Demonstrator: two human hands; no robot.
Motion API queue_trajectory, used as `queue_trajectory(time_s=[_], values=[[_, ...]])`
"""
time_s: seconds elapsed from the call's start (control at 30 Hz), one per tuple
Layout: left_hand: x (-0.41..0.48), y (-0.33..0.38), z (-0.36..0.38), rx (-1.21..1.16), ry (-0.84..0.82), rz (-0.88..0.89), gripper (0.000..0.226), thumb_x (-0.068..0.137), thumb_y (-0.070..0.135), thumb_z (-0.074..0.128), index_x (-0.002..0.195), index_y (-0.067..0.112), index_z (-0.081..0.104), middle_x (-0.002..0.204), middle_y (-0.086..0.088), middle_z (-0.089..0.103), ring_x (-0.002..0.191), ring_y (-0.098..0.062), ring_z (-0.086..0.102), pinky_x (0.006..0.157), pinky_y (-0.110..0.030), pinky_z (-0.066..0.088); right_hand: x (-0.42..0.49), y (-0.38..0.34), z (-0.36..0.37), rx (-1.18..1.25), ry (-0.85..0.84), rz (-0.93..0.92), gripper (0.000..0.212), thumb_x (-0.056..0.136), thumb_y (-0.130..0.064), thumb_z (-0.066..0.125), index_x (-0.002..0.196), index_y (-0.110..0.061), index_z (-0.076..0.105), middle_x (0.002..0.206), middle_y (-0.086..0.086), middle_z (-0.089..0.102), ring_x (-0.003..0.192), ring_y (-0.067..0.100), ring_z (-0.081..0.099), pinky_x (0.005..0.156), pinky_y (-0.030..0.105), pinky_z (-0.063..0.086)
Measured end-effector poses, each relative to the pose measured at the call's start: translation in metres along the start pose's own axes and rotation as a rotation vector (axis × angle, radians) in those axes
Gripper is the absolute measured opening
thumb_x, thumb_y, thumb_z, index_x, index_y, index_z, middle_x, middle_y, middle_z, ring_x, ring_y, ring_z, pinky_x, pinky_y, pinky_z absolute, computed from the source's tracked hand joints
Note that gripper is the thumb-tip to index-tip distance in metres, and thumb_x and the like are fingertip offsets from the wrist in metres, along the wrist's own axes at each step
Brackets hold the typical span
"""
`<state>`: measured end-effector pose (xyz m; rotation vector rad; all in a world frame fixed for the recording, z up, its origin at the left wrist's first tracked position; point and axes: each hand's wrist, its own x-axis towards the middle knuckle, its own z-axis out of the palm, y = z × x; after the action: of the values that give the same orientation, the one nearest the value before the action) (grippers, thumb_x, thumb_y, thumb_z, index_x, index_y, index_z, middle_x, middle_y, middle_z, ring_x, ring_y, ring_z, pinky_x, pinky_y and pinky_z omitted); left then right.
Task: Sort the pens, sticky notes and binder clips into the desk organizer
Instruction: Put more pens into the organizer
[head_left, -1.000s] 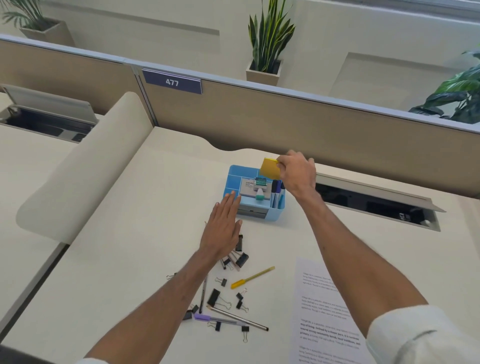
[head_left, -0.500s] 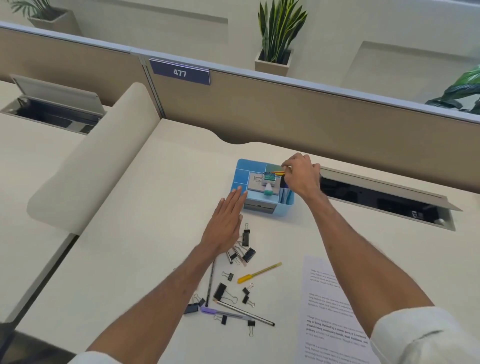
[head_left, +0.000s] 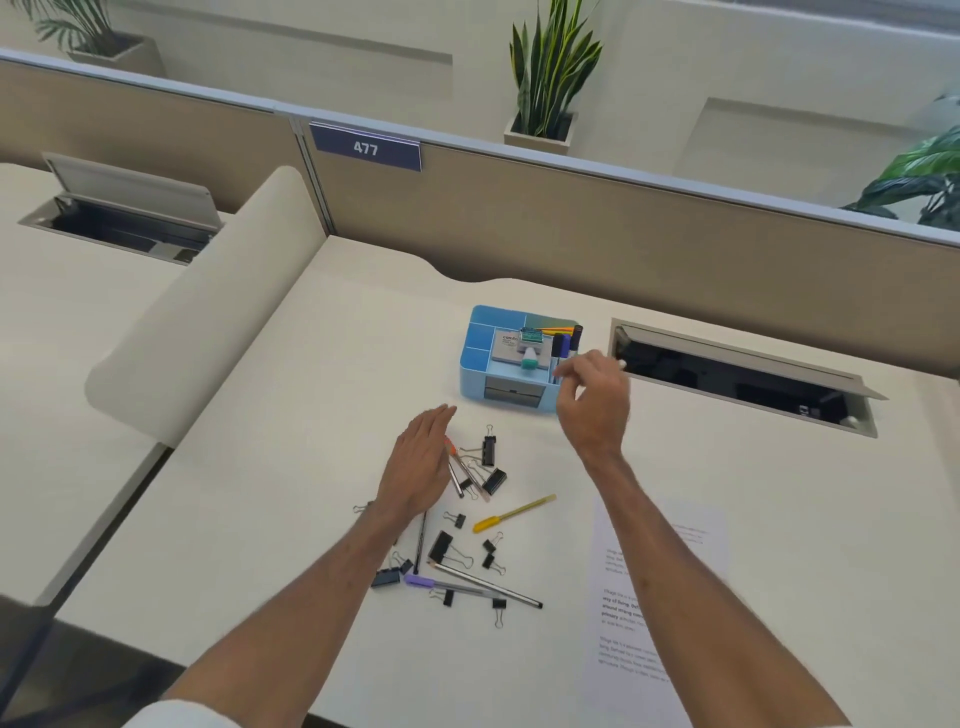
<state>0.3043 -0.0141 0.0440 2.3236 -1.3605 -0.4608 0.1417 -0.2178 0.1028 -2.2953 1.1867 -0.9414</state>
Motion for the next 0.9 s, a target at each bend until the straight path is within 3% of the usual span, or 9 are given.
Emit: queue_trajectory(time_s=[0.1, 0.2, 0.3, 0.6, 0.9], values=[[-0.013, 0.003, 0.004, 0.065, -0.045, -0.012, 0.048, 0.110, 0.010, 0.047, 0.157, 0.021, 0.049, 0.158, 0.004, 0.052, 0.149, -0.019, 0.043, 0.120, -0.036, 0.039, -0.034, -0.005, 0.001, 0.038, -0.274, -0.045, 0.020, 0.090, -0.002, 0.063, 0.087, -0.018, 0.074, 0.090, -0.008, 0.070, 0.084, 0.010, 0.059, 0.076, 0.032, 0.053], [-0.020, 0.010, 0.008, 0.103, -0.071, -0.045, 0.042, 0.109, 0.013, 0.049, 0.150, 0.024, 0.055, 0.153, 0.006, 0.055, 0.142, -0.019, 0.048, 0.114, -0.037, 0.042, -0.063, -0.006, 0.005, -0.028, -0.594, -0.045, 0.021, 0.093, -0.010, 0.062, 0.092, -0.023, 0.077, 0.094, -0.010, 0.071, 0.088, 0.010, 0.060, 0.083, 0.034, 0.054], [-0.022, 0.013, 0.009, 0.105, -0.068, -0.099, 0.041, 0.108, 0.012, 0.050, 0.147, 0.024, 0.056, 0.151, 0.004, 0.057, 0.140, -0.021, 0.049, 0.113, -0.040, 0.044, -0.086, -0.003, 0.012, -0.121, -0.762, -0.101, 0.019, 0.094, -0.016, 0.062, 0.100, -0.025, 0.078, 0.100, -0.009, 0.070, 0.098, 0.015, 0.061, 0.090, 0.038, 0.051], [-0.002, 0.011, 0.002, 0.183, -0.046, -0.081, 0.039, 0.112, 0.015, 0.047, 0.148, 0.026, 0.057, 0.151, 0.005, 0.055, 0.140, -0.021, 0.047, 0.115, -0.038, 0.042, -0.110, 0.002, 0.028, -0.268, -0.919, -0.275, 0.021, 0.097, -0.034, 0.070, 0.116, -0.027, 0.069, 0.121, -0.008, 0.063, 0.115, 0.016, 0.053, 0.099, 0.036, 0.039], [0.021, 0.003, -0.004, 0.288, -0.117, -0.051, 0.042, 0.110, 0.015, 0.052, 0.150, 0.027, 0.056, 0.154, 0.003, 0.051, 0.144, -0.023, 0.044, 0.117, -0.039, 0.039, -0.110, 0.002, 0.034, -0.283, -0.950, -0.279, 0.011, 0.097, -0.029, 0.067, 0.108, -0.026, 0.068, 0.115, -0.008, 0.063, 0.112, 0.018, 0.054, 0.093, 0.037, 0.039]])
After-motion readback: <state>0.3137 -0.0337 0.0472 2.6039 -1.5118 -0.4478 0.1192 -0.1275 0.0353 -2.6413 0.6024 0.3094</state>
